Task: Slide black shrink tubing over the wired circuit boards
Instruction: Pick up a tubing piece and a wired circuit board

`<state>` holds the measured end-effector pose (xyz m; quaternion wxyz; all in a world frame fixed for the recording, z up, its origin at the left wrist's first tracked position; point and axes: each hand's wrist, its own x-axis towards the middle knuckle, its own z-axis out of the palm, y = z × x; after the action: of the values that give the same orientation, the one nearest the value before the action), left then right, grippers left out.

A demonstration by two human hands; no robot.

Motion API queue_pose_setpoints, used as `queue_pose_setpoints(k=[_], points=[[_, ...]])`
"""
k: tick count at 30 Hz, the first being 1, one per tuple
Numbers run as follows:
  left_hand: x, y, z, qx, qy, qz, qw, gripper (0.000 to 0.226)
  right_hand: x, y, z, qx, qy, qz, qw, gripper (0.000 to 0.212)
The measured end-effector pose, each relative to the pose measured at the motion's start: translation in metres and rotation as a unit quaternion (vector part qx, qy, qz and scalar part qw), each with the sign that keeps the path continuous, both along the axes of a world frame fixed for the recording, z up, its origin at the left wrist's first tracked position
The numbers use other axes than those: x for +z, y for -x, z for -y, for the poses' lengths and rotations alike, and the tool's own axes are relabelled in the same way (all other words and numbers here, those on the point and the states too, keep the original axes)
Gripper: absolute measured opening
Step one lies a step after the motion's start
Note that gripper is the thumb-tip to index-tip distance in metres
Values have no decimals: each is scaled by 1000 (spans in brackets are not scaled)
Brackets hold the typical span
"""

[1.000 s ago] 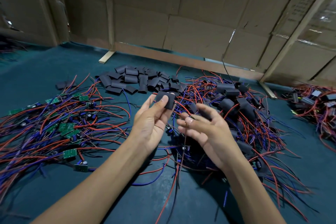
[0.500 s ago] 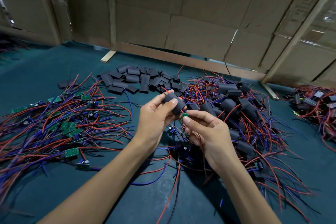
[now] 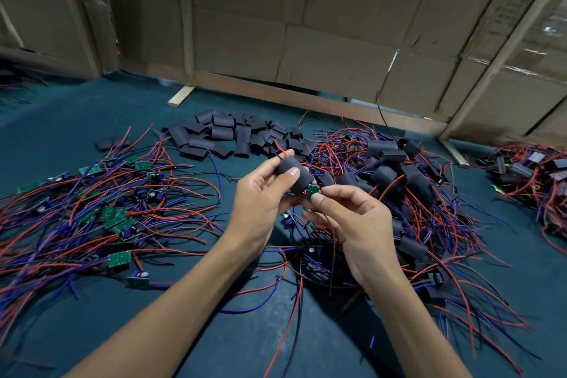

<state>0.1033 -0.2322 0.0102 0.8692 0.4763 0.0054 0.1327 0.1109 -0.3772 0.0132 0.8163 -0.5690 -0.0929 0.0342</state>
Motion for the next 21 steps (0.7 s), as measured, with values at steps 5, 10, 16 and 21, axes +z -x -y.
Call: queue_pose_setpoints(k=[5, 10, 16, 21], points=[[1, 1, 2, -32, 83, 0, 996, 29, -1, 1, -1, -12, 2, 18, 1000, 15], [3, 2, 6, -58, 94, -8, 994, 28, -4, 3, -3, -39, 57, 52, 996, 14], [5, 1, 11, -49, 61, -5, 997, 22, -6, 4, -3, -66, 105, 89, 988, 13], [1, 0, 15, -34, 52, -25, 998, 13, -12, 8, -7, -89, 158, 165, 970, 18]])
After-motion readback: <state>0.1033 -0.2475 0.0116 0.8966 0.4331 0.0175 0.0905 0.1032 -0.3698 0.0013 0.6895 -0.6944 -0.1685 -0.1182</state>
